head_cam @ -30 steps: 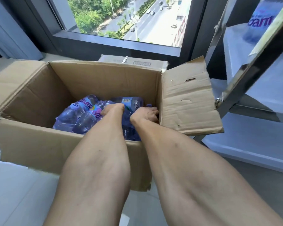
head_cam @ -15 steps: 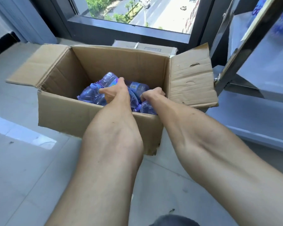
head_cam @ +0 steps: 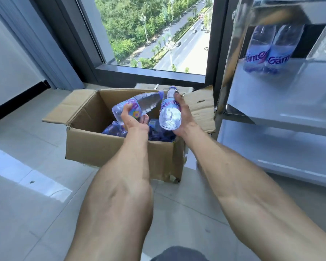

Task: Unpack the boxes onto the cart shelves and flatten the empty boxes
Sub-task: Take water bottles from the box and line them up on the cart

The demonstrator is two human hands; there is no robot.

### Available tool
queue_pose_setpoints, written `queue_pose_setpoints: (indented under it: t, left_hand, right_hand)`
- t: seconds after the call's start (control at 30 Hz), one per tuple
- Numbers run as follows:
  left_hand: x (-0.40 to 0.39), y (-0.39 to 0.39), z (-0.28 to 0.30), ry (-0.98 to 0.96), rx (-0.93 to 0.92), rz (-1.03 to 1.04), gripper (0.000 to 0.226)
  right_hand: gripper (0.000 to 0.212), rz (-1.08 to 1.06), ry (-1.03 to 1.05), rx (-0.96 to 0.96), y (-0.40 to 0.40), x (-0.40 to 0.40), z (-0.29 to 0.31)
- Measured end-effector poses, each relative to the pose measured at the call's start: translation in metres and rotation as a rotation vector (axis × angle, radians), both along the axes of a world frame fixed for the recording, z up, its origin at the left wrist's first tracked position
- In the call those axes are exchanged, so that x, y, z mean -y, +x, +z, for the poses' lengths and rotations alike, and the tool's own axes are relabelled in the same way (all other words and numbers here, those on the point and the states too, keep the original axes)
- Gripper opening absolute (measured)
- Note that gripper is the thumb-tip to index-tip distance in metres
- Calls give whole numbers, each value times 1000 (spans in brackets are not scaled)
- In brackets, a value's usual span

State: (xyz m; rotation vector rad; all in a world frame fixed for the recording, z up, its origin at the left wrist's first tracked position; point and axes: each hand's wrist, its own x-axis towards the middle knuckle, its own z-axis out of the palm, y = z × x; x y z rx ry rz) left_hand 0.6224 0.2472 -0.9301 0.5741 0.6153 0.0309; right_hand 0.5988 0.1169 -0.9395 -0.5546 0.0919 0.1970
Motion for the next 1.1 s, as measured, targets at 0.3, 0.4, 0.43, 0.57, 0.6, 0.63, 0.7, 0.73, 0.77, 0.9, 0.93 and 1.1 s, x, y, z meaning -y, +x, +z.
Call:
queue_pose_setpoints:
  t: [0.3,0.4,0.43,0.57,0.6,0.63,0.7,0.73,0.77,0.9,0.93,1.1]
  left_hand:
    - [80,-64,31,-269,217,73,12]
    - [92,-90,15,-339,357,81,17]
    - [95,-99,9,-367,393,83,25]
    - [106,-138,-28,-270,478,32,30]
    - [106,-144,-34,-249,498,11,31]
    - [107,-148,-38,-227,541,-26,35]
    - [114,-154,-38,-170,632,-158,42]
    - [121,-158,-34,-170,672,-243,38]
    - [128,-162,-28,-186,713,-313,33]
    - [165,-163,-9,-45,672,-327,22]
    - [176,-164,-6,5,632,-309,23]
    - [228,-169,9,166,331,-328,20]
  right_hand:
    - [53,77,-78,101,-72,59,9]
    - [60,-7,-244,202,-88,78,3]
    - [61,-31,-269,234,-92,81,2]
    - [40,-89,-301,321,-119,102,-22]
    - [42,-105,-305,324,-125,107,-28]
    - [46,-124,-323,333,-131,113,-33]
    - [50,-163,-359,346,-139,123,-36]
    - [48,-174,-359,345,-143,129,-37]
    - [46,-185,-359,344,-147,134,-37]
    - [51,-232,-383,349,-162,170,-24]
    - [52,-248,-402,348,-164,181,-20]
    - [45,-291,-265,303,-178,230,-4]
